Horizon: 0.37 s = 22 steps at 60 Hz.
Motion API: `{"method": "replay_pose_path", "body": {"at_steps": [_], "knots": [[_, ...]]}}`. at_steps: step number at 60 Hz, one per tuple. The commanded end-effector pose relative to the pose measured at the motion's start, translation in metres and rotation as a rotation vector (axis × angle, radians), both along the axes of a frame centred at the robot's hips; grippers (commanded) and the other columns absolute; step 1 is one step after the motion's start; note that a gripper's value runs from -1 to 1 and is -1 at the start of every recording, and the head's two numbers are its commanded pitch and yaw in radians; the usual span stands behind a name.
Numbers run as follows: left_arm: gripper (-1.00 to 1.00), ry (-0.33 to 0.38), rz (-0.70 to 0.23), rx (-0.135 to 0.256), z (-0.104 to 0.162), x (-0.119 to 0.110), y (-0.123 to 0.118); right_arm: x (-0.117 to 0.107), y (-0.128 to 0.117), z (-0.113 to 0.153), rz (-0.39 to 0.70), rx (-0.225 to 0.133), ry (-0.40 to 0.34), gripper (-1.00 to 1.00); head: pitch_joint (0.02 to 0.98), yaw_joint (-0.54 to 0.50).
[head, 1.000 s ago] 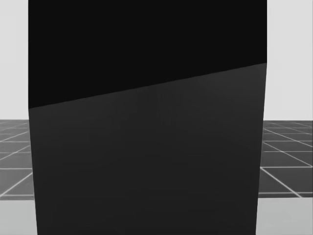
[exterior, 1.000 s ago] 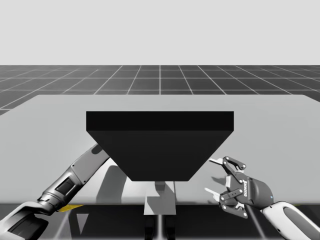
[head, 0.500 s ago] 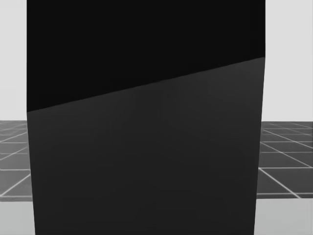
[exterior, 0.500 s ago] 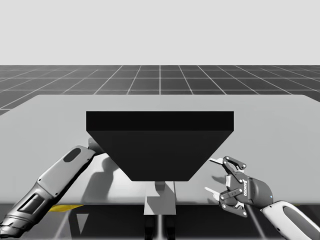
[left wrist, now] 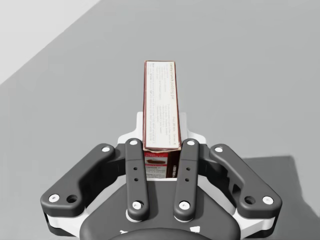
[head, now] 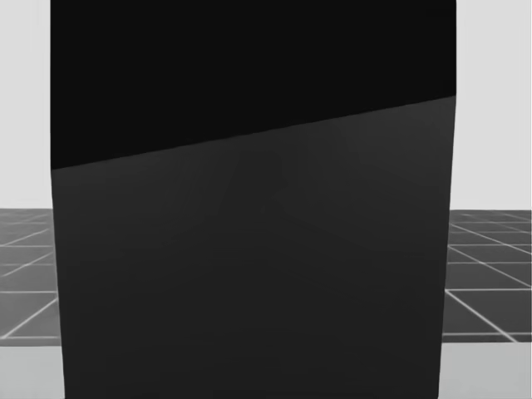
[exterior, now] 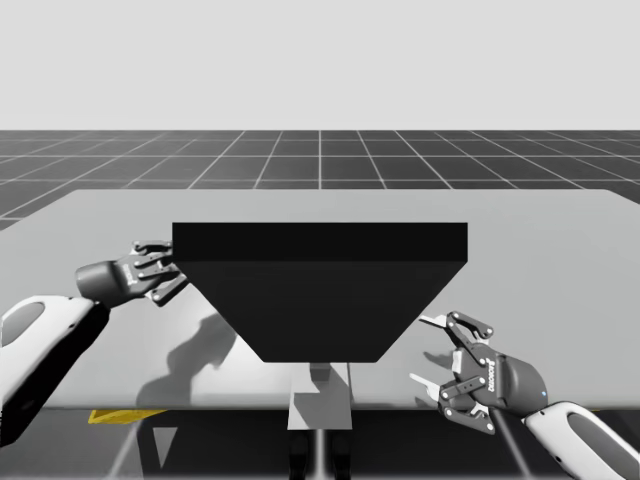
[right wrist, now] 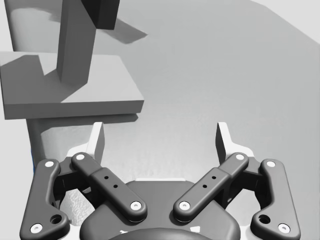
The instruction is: Reach around the screen and pick up the object behind it.
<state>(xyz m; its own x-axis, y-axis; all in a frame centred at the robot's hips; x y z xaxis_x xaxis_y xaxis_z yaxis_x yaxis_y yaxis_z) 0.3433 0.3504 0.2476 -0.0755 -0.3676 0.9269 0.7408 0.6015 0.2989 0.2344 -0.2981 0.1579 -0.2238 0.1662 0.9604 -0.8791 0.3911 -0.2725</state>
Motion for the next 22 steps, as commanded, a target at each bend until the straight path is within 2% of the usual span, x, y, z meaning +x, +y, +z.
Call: {"method": "replay_pose_path", "body": {"at_steps": [1,6,13,22], "knots": [[1.00,-0.052,-0.135,-0.005,0.047,-0.015,0.000,-0.002,0.001,0.009,0.039,0.137,-0.066,-1.00,0.119,-0.02],[1.00,-0.114,-0.117,-0.012,0.066,-0.022,-0.002,-0.002,0.001,0.009,0.037,0.138,-0.069,-1.00,0.120,-0.02],[1.00,-0.187,-0.096,-0.041,0.090,-0.029,-0.008,-0.002,0.001,0.010,0.036,0.139,-0.073,-1.00,0.122,-0.02],[1.00,-0.314,-0.069,-0.109,0.129,-0.042,-0.025,-0.002,0.001,0.009,0.030,0.139,-0.077,-1.00,0.122,-0.01]]}}
